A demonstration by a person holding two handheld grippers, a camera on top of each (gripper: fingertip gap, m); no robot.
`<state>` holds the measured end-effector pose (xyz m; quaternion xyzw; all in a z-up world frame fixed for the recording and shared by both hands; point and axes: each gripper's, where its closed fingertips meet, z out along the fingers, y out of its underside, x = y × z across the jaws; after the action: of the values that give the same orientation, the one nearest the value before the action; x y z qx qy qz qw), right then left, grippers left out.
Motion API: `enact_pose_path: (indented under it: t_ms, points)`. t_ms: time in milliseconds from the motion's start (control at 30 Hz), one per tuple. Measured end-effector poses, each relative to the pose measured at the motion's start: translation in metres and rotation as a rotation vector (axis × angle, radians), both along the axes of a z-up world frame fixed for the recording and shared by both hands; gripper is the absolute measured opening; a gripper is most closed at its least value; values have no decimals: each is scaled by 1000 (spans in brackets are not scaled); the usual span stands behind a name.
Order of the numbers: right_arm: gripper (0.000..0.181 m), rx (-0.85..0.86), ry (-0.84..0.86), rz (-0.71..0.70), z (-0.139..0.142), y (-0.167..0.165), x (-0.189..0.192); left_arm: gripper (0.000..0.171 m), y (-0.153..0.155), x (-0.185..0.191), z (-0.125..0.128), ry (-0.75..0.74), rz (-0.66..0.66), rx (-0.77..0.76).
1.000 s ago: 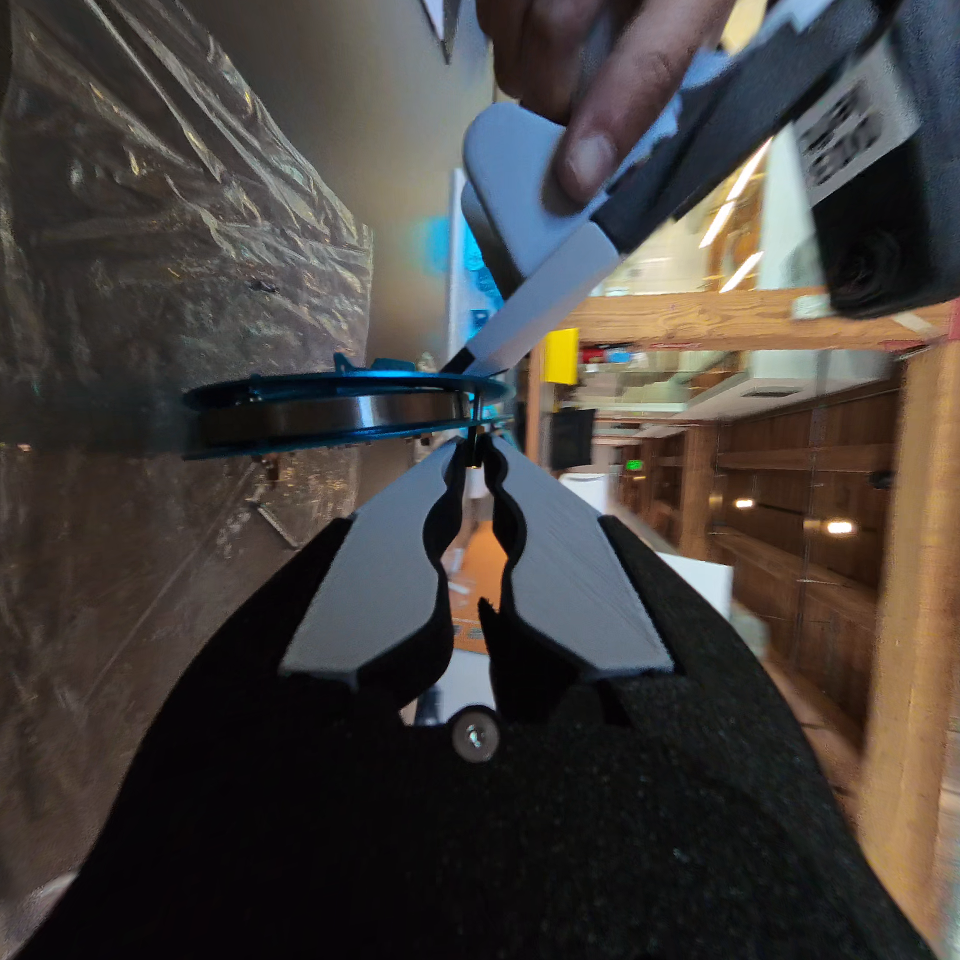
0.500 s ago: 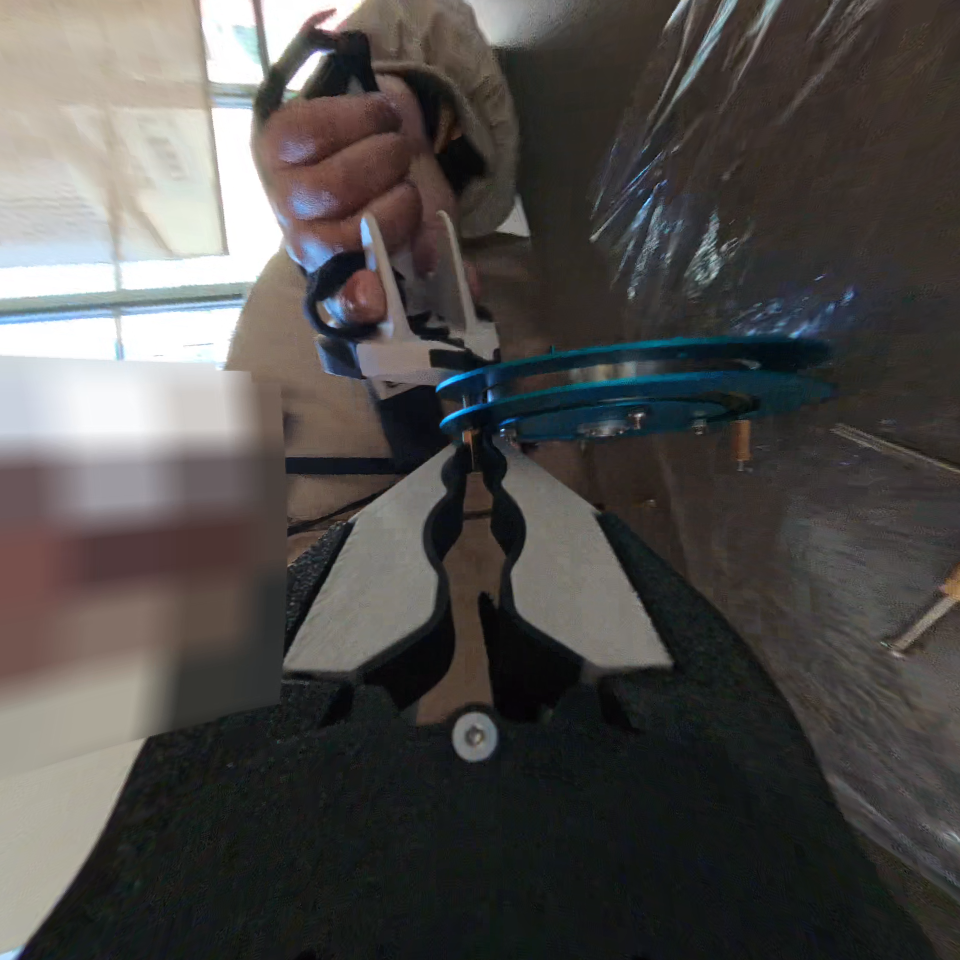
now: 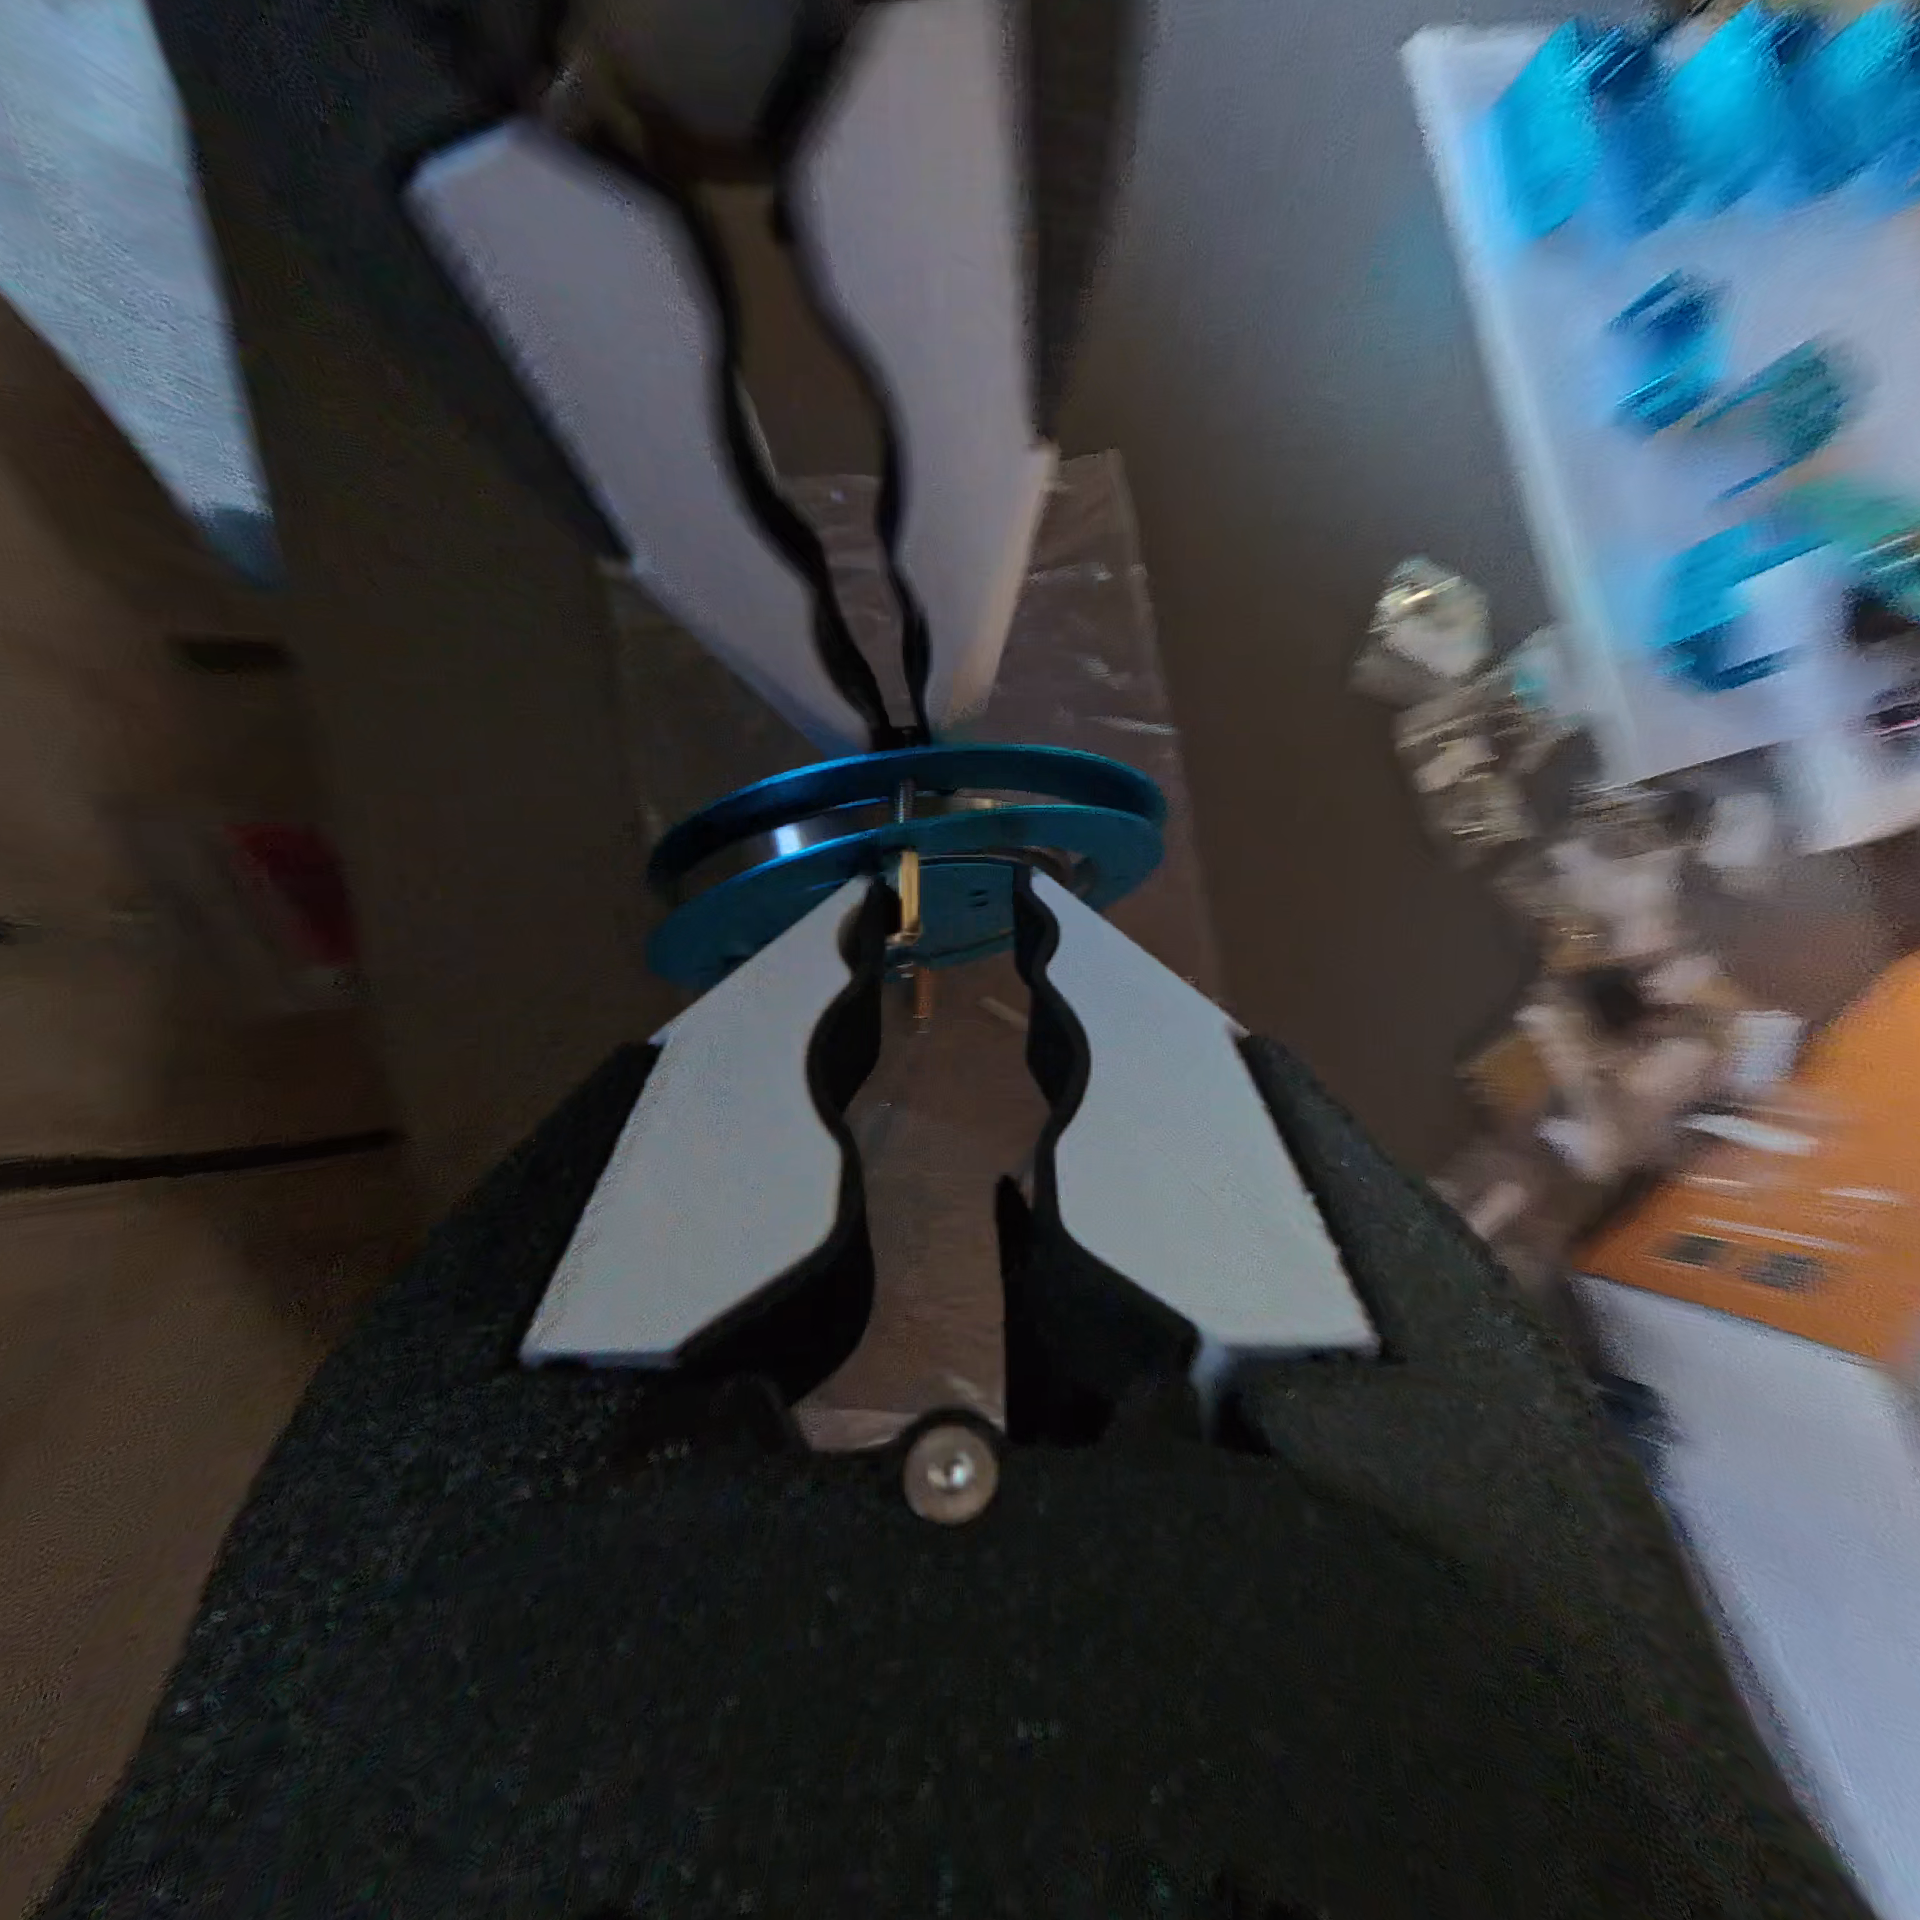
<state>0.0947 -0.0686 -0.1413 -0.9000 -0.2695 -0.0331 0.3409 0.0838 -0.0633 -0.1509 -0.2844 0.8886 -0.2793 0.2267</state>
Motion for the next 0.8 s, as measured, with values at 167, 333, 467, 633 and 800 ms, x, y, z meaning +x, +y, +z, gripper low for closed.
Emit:
enact_pose_path:
  t_ms: [167, 333, 467, 633, 800]
  points:
    - [15, 319, -647, 102, 10, 2, -1, 3, -6, -5, 1, 319, 52, -363]
    - [6, 514, -1092, 171, 12, 4, 3, 2, -7, -3, 4, 394, 63, -537]
    - [4, 363, -753, 119, 8, 5, 4, 2, -6, -2, 3, 209, 23, -344]
    - [3, -77, 219, -46, 1, 3, 8, 1, -4, 10, 6, -370, 3, 303]
    - [1, -666, 971, -116, 2, -9, -1, 0, -8, 9, 4, -694, -24, 760]
